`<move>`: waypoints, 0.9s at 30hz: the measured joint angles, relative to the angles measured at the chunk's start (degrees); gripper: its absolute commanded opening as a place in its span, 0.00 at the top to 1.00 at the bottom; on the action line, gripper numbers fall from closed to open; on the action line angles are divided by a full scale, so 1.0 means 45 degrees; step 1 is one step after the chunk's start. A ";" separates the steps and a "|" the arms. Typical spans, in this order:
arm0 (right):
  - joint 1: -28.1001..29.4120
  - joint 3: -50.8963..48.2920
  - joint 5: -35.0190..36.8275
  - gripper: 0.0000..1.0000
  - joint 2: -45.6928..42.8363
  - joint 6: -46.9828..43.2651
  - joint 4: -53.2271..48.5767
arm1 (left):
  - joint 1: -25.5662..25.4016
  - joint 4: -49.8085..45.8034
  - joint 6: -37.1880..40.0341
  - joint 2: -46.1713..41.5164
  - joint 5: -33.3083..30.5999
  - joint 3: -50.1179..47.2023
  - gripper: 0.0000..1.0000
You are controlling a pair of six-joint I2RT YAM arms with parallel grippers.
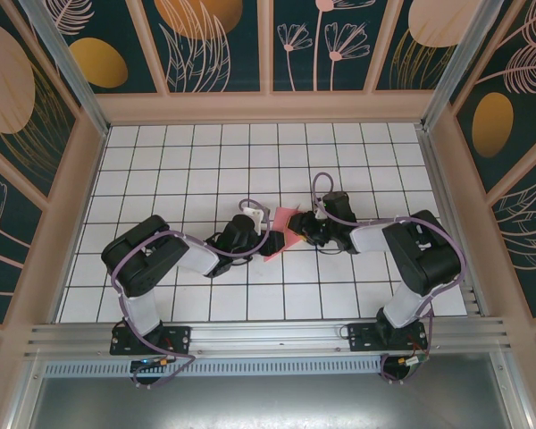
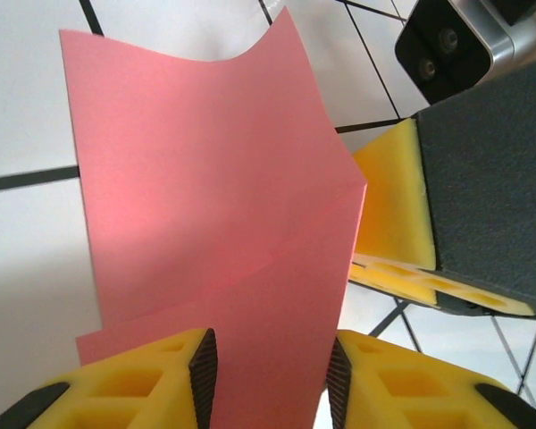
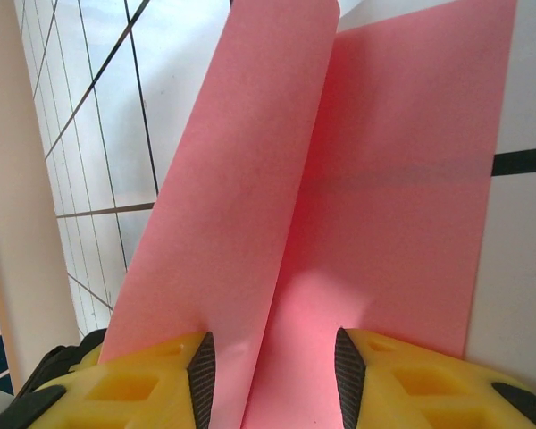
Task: Fold a paper plane with a square sheet of paper (pick it up from the middle)
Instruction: Fourth fold the wing at the center of the table.
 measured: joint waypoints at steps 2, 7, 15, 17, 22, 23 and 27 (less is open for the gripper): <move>0.0000 0.0000 -0.0039 0.57 0.0010 0.0000 0.0010 | 0.0000 -0.0019 0.0364 0.0000 -0.0058 0.0000 0.58; 0.0000 0.0000 -0.0335 0.56 0.0024 0.0083 0.0277 | 0.0000 -0.0015 0.1112 0.0000 -0.0063 0.0000 0.59; 0.0000 -0.0029 -0.0792 0.57 0.0019 0.0423 0.0855 | 0.0000 -0.0019 0.2035 0.0000 -0.0350 0.0000 0.62; 0.0000 -0.0078 -0.0908 0.57 0.0005 0.0539 0.0971 | 0.0000 -0.0019 0.2210 0.0000 -0.0442 0.0000 0.64; 0.0000 -0.0097 -0.1010 0.57 -0.0068 0.0670 0.1054 | -0.0010 -0.0015 0.2492 0.0000 -0.0738 0.0005 0.75; 0.0000 -0.0112 -0.1010 0.57 -0.0107 0.0680 0.1059 | -0.0010 -0.0015 0.2545 0.0000 -0.0767 0.0005 0.76; 0.0000 -0.0238 -0.0933 0.57 -0.0505 0.0675 0.1030 | -0.0010 0.0019 0.2618 -0.0015 -0.0913 -0.0010 0.82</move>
